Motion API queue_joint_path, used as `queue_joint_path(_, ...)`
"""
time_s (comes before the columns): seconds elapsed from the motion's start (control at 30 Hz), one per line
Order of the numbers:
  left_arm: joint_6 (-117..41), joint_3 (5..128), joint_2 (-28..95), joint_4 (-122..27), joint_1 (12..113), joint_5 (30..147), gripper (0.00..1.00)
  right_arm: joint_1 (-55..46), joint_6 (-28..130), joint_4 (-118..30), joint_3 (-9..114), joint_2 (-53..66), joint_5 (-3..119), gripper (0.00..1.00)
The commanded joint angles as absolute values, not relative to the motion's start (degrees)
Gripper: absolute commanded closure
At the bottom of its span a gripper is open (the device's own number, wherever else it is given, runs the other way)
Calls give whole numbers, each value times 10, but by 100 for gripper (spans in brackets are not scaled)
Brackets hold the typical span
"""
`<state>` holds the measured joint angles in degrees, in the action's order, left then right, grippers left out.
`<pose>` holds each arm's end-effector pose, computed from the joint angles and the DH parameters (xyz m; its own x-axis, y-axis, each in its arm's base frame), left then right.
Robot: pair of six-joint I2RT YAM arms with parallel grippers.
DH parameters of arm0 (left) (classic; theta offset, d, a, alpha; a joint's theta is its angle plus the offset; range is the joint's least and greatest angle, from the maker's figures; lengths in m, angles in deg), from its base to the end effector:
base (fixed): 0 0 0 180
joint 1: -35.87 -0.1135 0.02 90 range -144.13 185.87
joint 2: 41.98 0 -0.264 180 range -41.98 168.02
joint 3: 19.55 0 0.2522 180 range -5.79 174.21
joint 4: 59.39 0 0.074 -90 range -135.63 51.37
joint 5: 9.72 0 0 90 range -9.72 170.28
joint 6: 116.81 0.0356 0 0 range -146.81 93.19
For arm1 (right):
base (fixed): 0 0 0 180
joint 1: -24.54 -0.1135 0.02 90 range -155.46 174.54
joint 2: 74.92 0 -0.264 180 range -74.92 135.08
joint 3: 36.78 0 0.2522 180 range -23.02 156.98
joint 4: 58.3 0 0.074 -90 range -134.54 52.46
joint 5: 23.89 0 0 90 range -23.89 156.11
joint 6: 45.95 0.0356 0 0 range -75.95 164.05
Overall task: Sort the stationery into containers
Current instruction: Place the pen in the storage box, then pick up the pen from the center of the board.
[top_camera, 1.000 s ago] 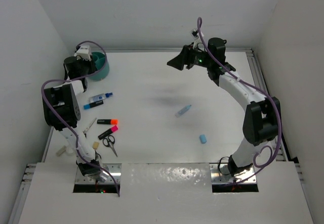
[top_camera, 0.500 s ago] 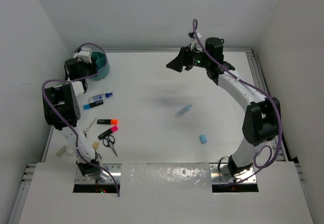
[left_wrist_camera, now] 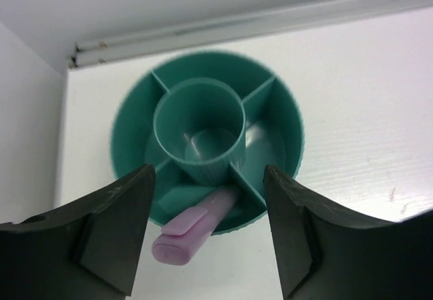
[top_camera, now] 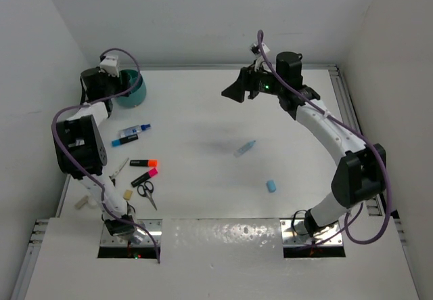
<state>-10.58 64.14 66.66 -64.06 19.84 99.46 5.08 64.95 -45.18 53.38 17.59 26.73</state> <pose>0.4204 0.1086 0.2200 -0.3100 0.1856 -0.9325 0.1271 0.9800 0.1528 0.3521 0.1484 0.3398 -0.5325 0.1043 -0.8400 -0.6895 0.5222 0.5019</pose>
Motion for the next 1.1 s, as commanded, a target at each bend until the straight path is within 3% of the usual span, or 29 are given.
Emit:
queue_joint_path(0.0,-83,694,590,-597,212,1007,36,45,631,-427,520,140,280,30)
queue_joint_path(0.23,-35,699,497,-521,266,1000,31,34,602,-307,464,64,433,28)
queue_joint_path(0.3,34,694,466,-458,311,1024,32,34,608,-292,427,45,481,35)
queue_joint_path(0.37,71,694,452,-340,381,1060,38,35,617,-274,399,13,502,51)
queue_joint_path(0.43,93,681,447,-260,464,1054,43,38,633,-260,358,-22,527,56)
queue_joint_path(0.57,32,622,449,-232,600,1036,44,54,684,-235,268,-88,596,42)
queue_joint_path(0.73,-46,592,498,-289,745,979,36,122,748,-152,202,-149,681,27)
queue_joint_path(1.07,-113,672,671,-342,825,926,25,158,791,-120,93,-238,665,23)
